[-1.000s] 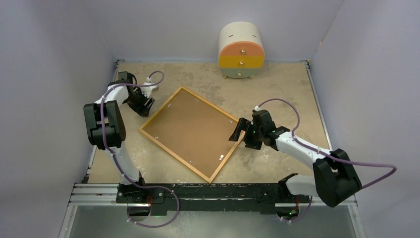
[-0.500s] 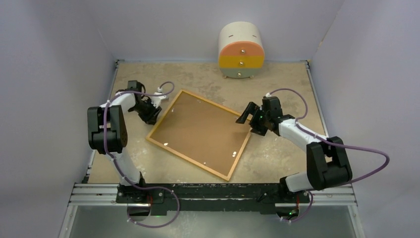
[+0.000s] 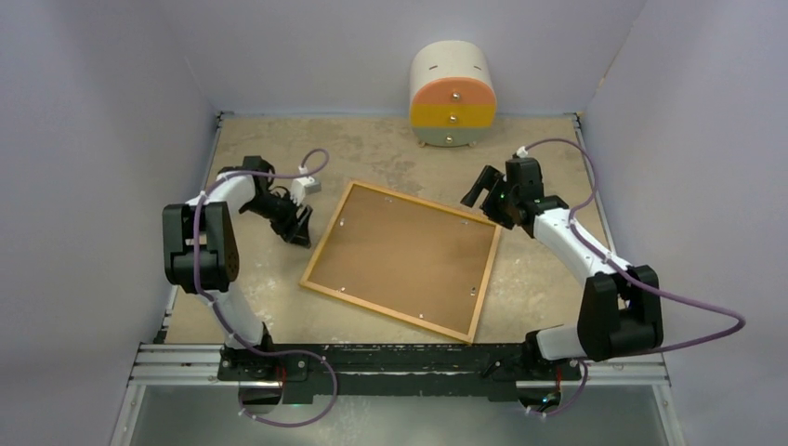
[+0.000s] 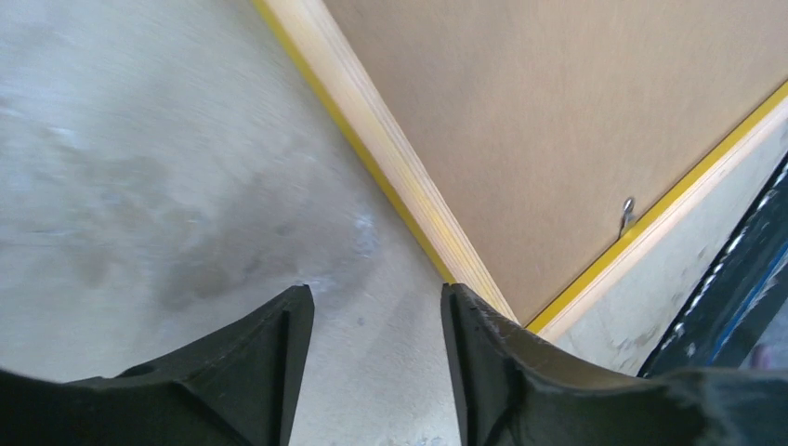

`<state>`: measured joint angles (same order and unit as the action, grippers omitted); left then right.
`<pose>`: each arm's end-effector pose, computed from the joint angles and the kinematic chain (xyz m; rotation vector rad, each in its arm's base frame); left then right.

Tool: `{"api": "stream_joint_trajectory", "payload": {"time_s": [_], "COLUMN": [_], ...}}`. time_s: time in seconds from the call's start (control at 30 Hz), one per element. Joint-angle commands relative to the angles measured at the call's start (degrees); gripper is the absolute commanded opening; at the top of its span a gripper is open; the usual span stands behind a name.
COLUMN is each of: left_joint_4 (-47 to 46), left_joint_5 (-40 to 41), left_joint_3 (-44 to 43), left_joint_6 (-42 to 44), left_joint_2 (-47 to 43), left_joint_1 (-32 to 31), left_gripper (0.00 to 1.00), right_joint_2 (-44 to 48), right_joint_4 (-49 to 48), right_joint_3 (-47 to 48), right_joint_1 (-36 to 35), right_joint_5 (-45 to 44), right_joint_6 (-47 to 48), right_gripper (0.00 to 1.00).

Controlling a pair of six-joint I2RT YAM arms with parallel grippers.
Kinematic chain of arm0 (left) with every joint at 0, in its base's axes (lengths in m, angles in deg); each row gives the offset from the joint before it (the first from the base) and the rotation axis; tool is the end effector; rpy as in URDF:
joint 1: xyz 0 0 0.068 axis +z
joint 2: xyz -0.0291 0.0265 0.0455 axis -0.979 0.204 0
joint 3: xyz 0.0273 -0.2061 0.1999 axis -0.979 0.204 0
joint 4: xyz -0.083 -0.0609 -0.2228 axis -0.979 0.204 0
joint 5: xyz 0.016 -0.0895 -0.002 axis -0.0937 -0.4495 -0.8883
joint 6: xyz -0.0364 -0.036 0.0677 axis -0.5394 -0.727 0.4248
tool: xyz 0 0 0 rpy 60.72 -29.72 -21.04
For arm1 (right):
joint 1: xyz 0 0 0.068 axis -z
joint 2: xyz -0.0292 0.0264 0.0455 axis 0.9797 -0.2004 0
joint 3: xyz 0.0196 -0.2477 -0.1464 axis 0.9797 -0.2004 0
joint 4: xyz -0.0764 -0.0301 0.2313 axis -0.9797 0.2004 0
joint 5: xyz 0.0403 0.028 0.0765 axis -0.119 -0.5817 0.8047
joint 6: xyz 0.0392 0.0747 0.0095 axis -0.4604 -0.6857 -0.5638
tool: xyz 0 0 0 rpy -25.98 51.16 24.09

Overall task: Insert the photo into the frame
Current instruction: Install the photo frame at the center of the board.

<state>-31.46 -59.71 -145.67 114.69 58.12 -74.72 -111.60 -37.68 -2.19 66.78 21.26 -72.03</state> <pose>0.3115 -0.0262 0.1665 1.0166 2.5261 -0.8173 0.3085 0.0676 0.2422 0.5316 2.2566 0.5251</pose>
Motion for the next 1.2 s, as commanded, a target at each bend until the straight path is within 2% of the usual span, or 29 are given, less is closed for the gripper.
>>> {"api": "stream_joint_trajectory", "payload": {"time_s": [0.0,0.07,0.23,0.37,0.43,0.57,0.73,1.17], "left_joint_4": [0.86,-0.09,-2.59,-3.32,-2.81,-3.17,-4.26,-6.28], "left_joint_5": [-10.53,-11.55,-11.99,-11.36,-10.96,-10.17,-9.79,-7.71], "left_joint_3": [-6.99,-7.79,-7.22,-6.53,-6.61,-6.17,-5.2,-4.26], "left_joint_6": [-5.73,-7.26,-8.95,-8.82,-8.34,-8.22,-8.45,-10.14], "left_joint_2": [3.41,5.44,9.84,11.47,12.31,12.73,12.54,11.16], "left_joint_1": [0.71,-0.36,-1.98,-1.98,-1.93,-1.93,-1.93,-1.93], "left_gripper": [0.62,0.62,0.45,0.23,0.15,0.12,0.11,0.09], "right_joint_2": [-0.55,-2.48,-12.28,-21.88,-26.54,-35.54,-42.6,-47.75], "right_joint_4": [-3.64,-6.97,-15.83,-21.74,-22.03,-22.15,-21.83,-21.02], "right_joint_3": [3.98,4.81,9.35,15.47,19.8,27.49,33.78,37.67], "right_joint_1": [-2.81,-6.56,-14.64,-19.39,-21.81,-25.65,-28.66,-30.26], "right_joint_5": [2.65,4.84,11.61,15.84,16.16,17.5,18.17,17.34], "right_joint_6": [-1.98,-4.13,-9.31,-12.67,-12.92,-14.33,-15.67,-16.5], "right_gripper": [0.83,0.82,0.76,0.74,0.73,0.7,0.66,0.62]}}
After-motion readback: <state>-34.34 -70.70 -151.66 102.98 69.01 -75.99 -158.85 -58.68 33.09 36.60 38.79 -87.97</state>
